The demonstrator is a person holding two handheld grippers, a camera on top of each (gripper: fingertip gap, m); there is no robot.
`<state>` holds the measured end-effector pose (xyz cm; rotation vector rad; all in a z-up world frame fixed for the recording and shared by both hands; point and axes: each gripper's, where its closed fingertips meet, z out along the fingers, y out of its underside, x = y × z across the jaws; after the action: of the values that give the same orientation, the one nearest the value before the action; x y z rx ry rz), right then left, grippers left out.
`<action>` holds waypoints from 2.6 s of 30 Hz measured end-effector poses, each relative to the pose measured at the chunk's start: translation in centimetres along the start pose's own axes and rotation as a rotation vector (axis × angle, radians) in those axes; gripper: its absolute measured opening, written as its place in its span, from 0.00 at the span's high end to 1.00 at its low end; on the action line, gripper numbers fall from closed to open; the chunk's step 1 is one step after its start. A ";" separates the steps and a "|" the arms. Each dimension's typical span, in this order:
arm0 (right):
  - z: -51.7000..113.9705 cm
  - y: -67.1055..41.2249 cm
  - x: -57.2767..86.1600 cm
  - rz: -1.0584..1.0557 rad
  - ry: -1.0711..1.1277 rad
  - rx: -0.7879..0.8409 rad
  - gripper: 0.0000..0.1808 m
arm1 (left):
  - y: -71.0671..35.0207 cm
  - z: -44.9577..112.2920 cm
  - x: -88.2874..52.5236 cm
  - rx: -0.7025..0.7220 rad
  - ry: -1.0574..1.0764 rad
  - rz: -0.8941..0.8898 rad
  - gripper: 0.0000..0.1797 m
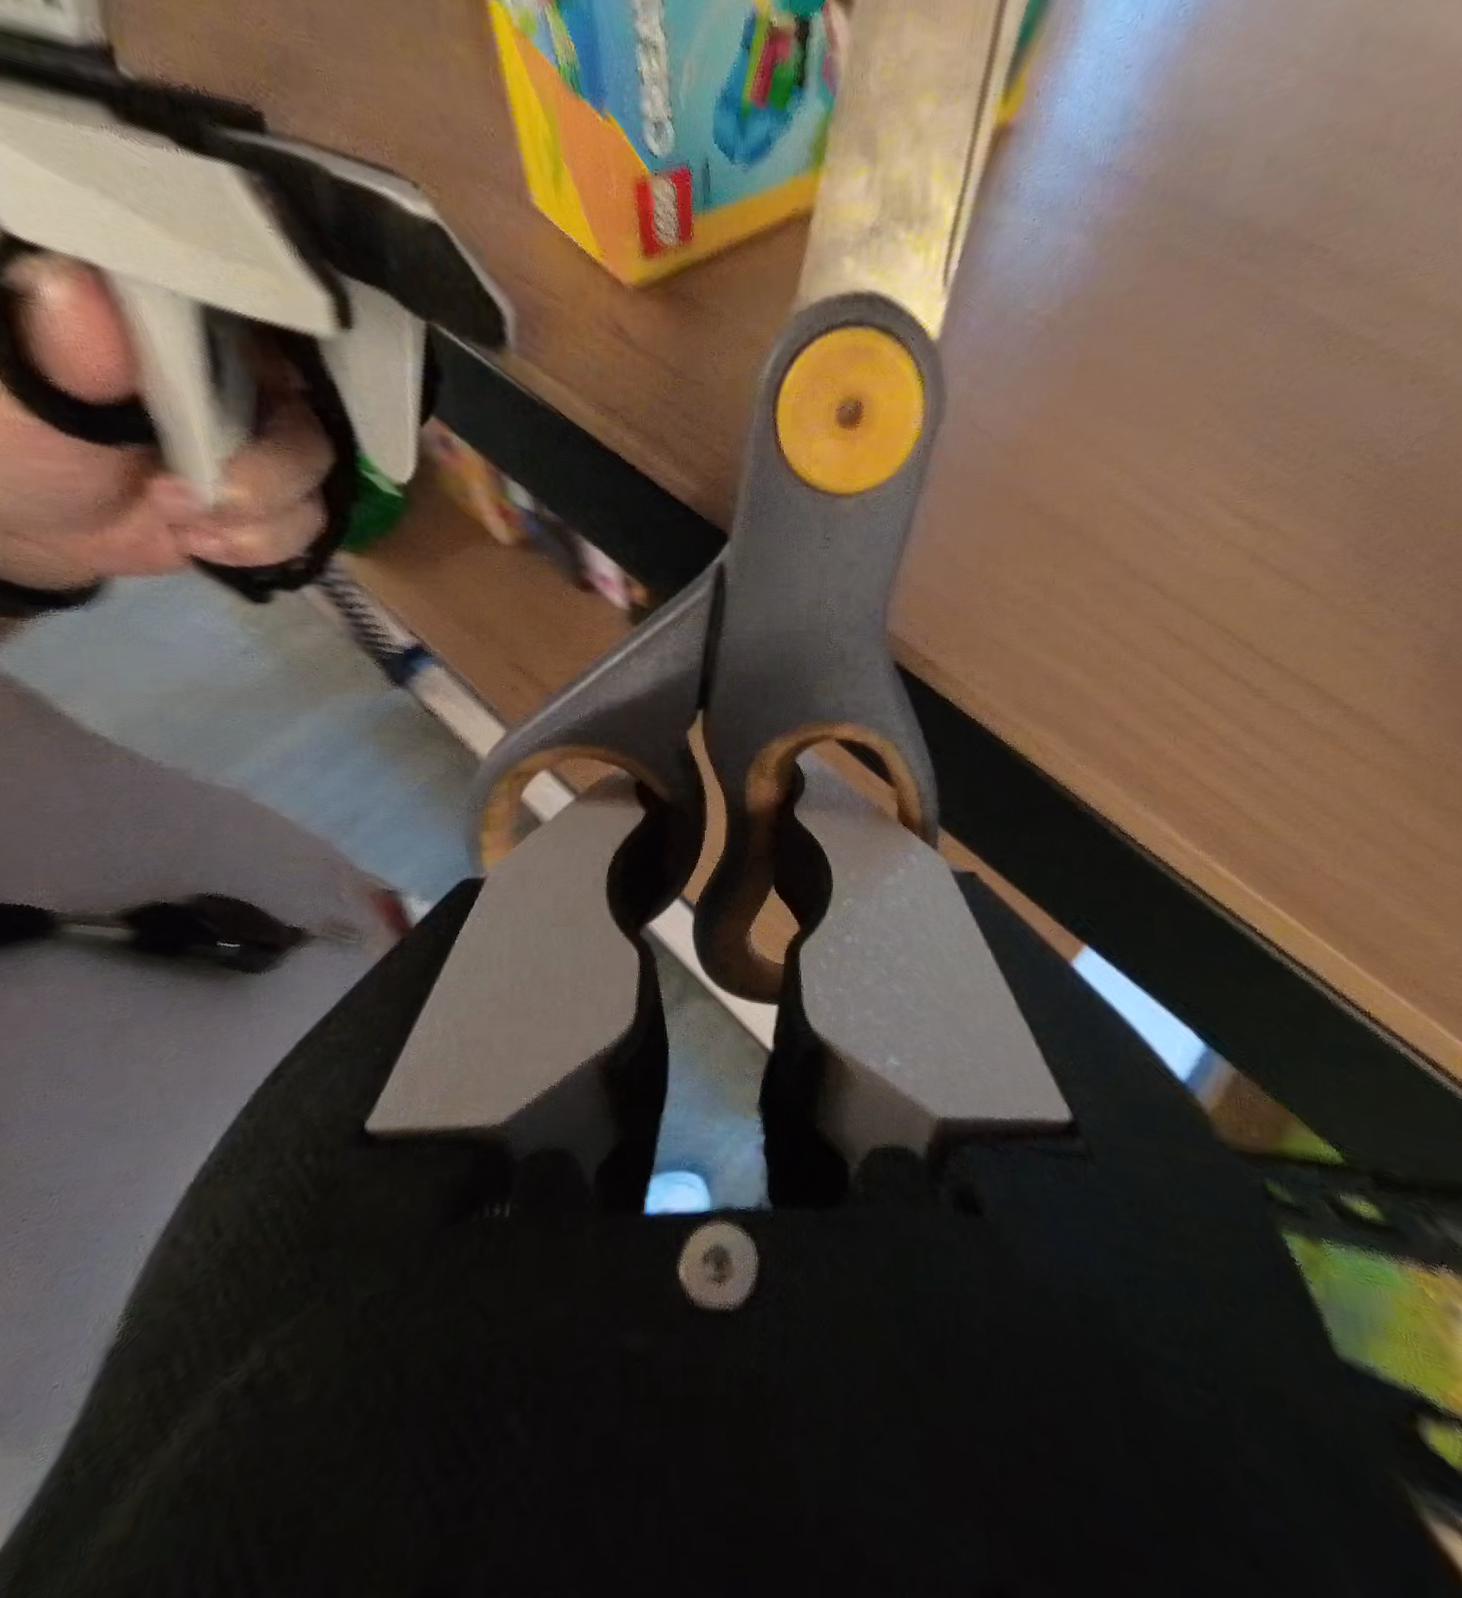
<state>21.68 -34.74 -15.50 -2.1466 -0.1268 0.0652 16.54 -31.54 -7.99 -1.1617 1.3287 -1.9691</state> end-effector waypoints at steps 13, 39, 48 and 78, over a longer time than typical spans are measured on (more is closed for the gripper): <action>-5.6 -9.9 -4.4 -0.068 -1.004 -0.006 0.90 | -15.1 -6.7 -0.7 0.472 -0.896 0.910 0.71; -6.9 -16.1 -5.3 -0.003 -1.414 -0.122 0.84 | -13.9 -7.3 -3.6 0.064 -1.081 0.717 0.84; -6.6 -15.7 -5.0 0.052 -1.493 -0.077 0.82 | -13.7 -7.6 -4.1 0.014 -1.113 0.706 0.84; -7.9 -14.2 -4.8 0.029 -1.504 -0.077 0.76 | -13.3 -7.8 -4.5 -0.048 -1.165 0.677 0.84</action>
<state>16.69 -34.15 0.65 -1.7143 -0.9429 1.6719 12.97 -18.88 1.18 -1.2945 0.8947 -0.5547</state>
